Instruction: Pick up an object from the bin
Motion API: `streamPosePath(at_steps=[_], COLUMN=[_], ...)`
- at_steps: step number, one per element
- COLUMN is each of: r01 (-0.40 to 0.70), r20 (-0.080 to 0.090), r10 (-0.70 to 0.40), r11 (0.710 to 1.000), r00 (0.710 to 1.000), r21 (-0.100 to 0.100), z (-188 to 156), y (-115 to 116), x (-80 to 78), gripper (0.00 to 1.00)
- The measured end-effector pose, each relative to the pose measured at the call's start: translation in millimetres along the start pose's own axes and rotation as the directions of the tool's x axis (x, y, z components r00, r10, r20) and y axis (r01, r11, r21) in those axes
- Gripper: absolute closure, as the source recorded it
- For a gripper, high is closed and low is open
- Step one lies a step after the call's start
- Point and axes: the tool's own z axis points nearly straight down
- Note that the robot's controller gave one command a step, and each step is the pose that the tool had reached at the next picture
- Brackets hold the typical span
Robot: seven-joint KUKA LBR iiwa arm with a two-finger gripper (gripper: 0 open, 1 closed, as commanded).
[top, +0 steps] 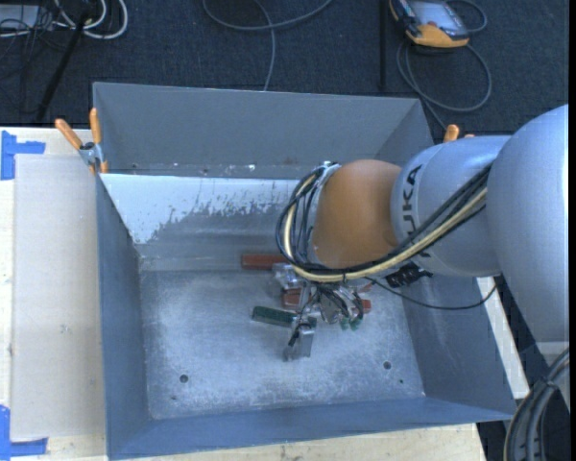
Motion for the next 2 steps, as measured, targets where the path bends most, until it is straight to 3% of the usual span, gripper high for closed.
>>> streamPosePath(at_steps=[1, 2], r01=[-0.003, 0.407], r20=[0.005, 0.014], r10=[0.003, -0.407], r11=[1.0, 0.914], r00=[1.0, 0.913], r21=[-0.002, 0.005], z=[-4, -164], y=[1, -25], x=[-1.2, -4.9], gripper=[1.0, 1.0])
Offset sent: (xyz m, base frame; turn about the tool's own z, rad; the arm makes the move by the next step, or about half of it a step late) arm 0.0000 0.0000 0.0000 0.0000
